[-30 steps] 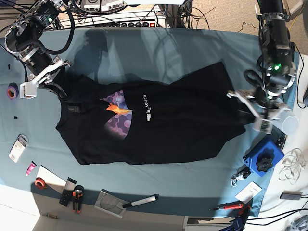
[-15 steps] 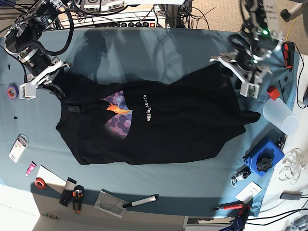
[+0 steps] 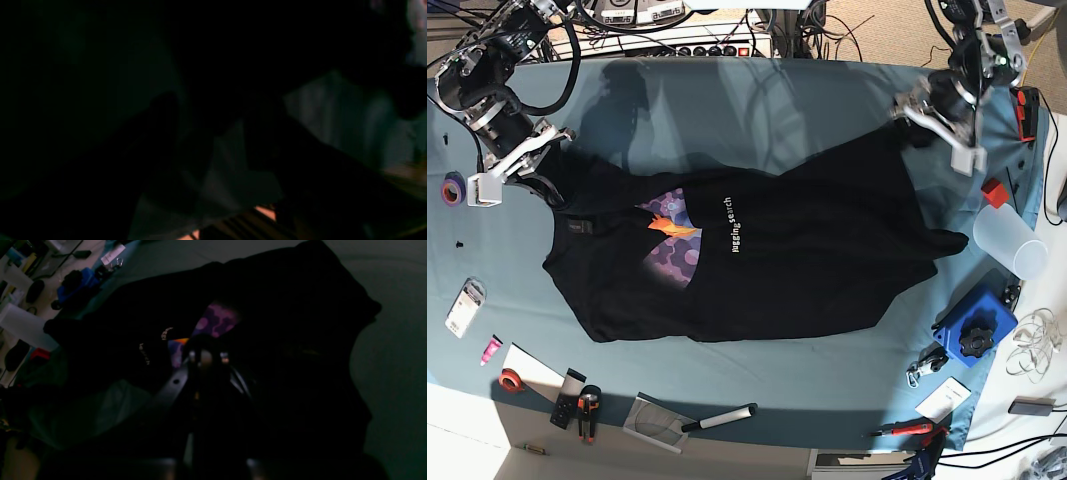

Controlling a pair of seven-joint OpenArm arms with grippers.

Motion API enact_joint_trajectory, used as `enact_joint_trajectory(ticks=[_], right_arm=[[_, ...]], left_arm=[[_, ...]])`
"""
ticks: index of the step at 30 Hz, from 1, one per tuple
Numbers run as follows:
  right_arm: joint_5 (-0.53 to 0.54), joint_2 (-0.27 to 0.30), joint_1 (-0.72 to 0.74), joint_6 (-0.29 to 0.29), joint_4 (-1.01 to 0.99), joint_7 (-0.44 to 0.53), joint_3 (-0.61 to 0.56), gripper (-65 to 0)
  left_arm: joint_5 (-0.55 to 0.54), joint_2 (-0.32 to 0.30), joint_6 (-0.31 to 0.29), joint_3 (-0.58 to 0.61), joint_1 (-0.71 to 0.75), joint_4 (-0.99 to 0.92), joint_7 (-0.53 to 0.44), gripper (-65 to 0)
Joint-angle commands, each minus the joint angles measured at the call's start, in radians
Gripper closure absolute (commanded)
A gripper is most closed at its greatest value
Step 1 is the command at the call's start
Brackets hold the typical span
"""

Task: Layout the t-shirt on the table in an organized manner, then fold the t-shirt properly
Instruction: 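Grasp the shirt's shoulder edges with both grippers, then lift the shirt with both grippers and flip it over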

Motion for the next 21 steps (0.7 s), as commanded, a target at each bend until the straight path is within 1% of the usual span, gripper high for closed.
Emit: enact_joint_trajectory(ticks=[1, 4, 6, 8, 13, 15, 18, 21], right_arm=[[0.025, 0.014, 0.007, 0.001, 0.018, 0.029, 0.002, 0.0], [0.026, 0.014, 0.007, 0.001, 0.018, 0.029, 0.002, 0.0], [0.026, 0.014, 0.007, 0.001, 0.018, 0.029, 0.002, 0.0], [0.026, 0.013, 0.007, 0.001, 0.018, 0.029, 0.002, 0.0], [0.029, 0.013, 0.006, 0.001, 0.018, 0.029, 0.002, 0.0], [0.029, 0.013, 0.007, 0.001, 0.018, 0.029, 0.002, 0.0], [0.029, 0.013, 0.006, 0.001, 0.018, 0.029, 0.002, 0.0], [0.029, 0.013, 0.006, 0.001, 0.018, 0.028, 0.003, 0.0]], left_arm=[[-0.017, -0.001, -0.013, -0.003, 0.000, 0.005, -0.006, -31.3], [-0.023, 0.000, -0.012, 0.000, -0.003, -0.013, 0.001, -31.3], [-0.052, 0.002, -0.013, 0.000, -0.002, -0.026, 0.019, -31.3], [-0.055, 0.016, -0.035, 0.000, -0.004, -0.038, 0.017, -31.3], [-0.054, 0.066, -0.035, 0.001, -0.053, -0.085, 0.022, -31.2], [-0.053, 0.072, -0.035, 0.010, -0.081, -0.125, 0.038, -30.4], [-0.053, 0.074, -0.033, 0.019, -0.116, -0.189, 0.014, -30.4], [-0.053, 0.074, -0.003, 0.018, -0.127, -0.214, -0.004, -30.4]])
